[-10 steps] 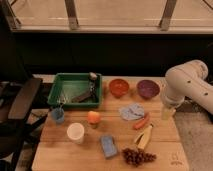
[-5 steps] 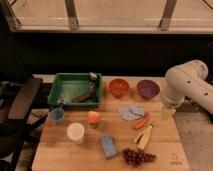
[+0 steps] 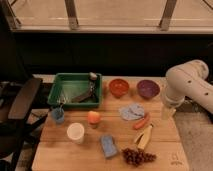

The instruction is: Place apple in purple bowl

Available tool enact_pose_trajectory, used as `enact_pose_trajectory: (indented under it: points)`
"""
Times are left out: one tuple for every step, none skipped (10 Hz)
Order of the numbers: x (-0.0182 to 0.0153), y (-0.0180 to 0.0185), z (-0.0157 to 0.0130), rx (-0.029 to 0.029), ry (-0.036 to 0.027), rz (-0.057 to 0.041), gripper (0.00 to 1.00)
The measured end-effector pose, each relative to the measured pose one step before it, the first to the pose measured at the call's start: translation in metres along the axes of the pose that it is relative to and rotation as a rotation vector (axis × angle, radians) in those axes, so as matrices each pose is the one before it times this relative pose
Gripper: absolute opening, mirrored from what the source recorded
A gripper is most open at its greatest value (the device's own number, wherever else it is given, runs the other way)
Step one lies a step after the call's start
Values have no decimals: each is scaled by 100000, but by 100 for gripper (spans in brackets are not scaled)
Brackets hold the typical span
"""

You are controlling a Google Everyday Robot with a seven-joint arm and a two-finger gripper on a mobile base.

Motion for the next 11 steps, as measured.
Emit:
enact_pose_trajectory:
  points:
    - [-650, -168, -507, 979, -2410, -2547, 65]
    - [-1562, -335, -492, 863, -3794, -3585, 65]
    - [-1833, -302, -169, 271, -3270, -3063, 65]
    - [-2623, -382, 59, 64, -3692, -3511, 65]
    - [-2244, -305, 292, -174, -2610, -3178, 65]
    - [-2664, -330, 481, -202, -2730, -3951, 65]
    - [-2348, -257, 559, -250, -2318, -3496, 65]
    - [-2837, -299, 741, -411, -2587, -4397, 65]
    - [-2492, -314, 732, -521, -2268, -3958, 65]
    - [-1944, -258, 633, -567, -1917, -2930, 65]
    - [-2336, -277, 778, -654, -1792, -4004, 65]
